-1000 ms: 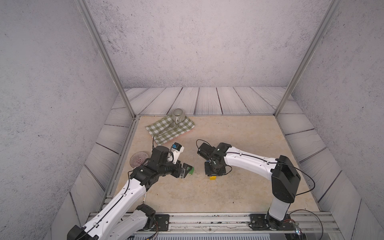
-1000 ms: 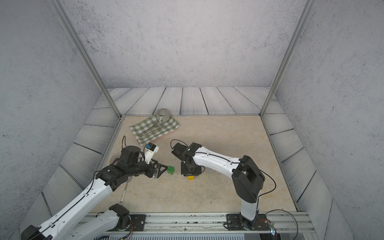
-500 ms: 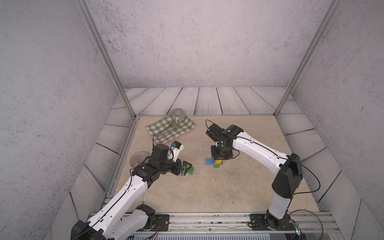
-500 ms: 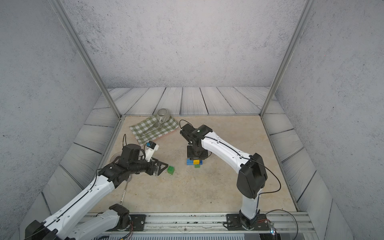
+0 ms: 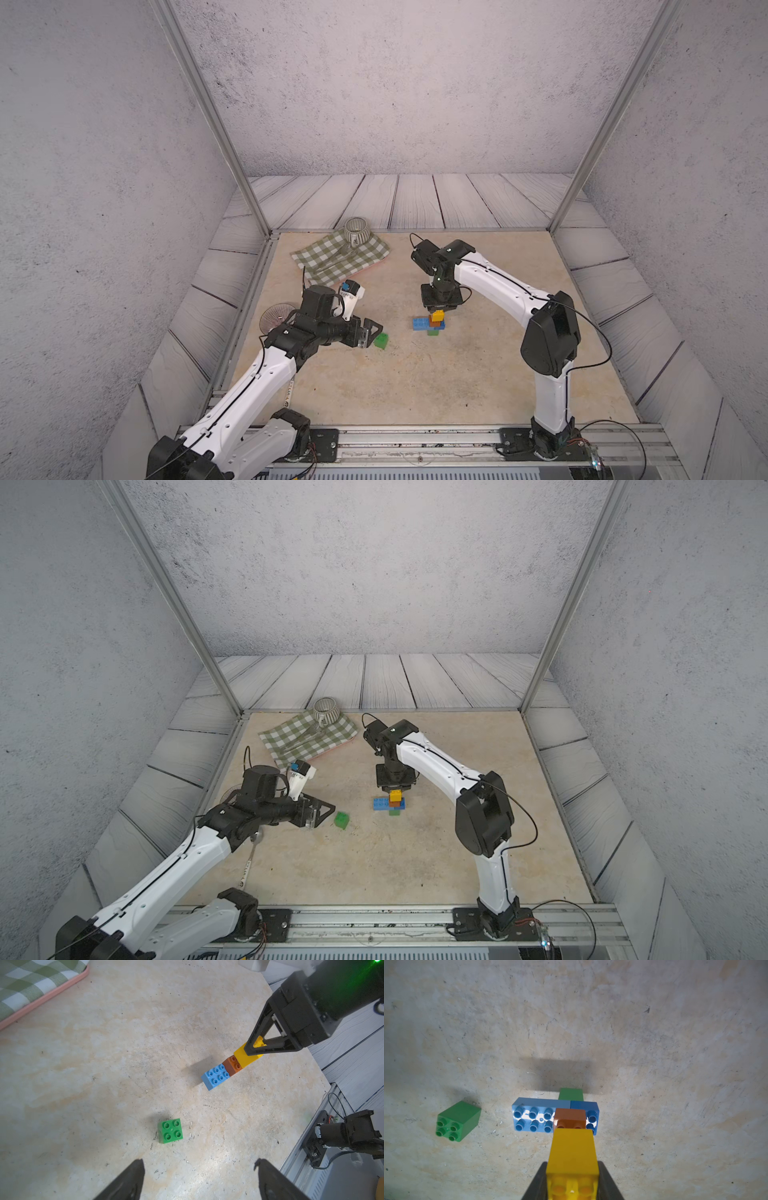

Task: Assemble the number 4 with lego
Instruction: Assemble the lego brick with the lego brick.

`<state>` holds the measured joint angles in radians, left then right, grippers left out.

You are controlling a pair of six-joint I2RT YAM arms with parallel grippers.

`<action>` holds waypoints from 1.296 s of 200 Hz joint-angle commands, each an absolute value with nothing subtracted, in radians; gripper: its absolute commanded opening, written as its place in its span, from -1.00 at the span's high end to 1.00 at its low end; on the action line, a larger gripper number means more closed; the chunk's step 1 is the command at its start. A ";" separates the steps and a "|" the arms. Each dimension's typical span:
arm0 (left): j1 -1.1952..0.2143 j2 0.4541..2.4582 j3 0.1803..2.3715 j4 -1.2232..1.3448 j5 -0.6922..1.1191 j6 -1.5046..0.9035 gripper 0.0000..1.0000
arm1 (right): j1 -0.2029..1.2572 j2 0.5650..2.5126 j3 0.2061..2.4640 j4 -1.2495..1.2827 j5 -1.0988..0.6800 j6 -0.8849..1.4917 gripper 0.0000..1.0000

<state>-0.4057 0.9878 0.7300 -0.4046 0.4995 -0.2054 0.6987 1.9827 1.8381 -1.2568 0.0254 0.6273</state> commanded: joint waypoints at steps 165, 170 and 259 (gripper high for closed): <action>-0.377 0.995 0.724 -0.378 0.532 -0.209 -0.75 | 0.683 1.989 1.793 -1.217 -0.025 0.630 0.29; -0.377 0.995 0.723 -0.377 0.531 -0.209 -0.75 | 0.683 1.988 1.790 -1.214 -0.023 0.632 0.29; -0.374 0.994 0.722 -0.375 0.532 -0.211 -0.75 | 0.687 1.990 1.748 -1.183 -0.002 0.630 0.28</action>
<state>-0.3874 0.9958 0.7300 -0.3912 0.5213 -0.2077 0.6842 1.9820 1.7905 -1.1896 -0.0235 0.6254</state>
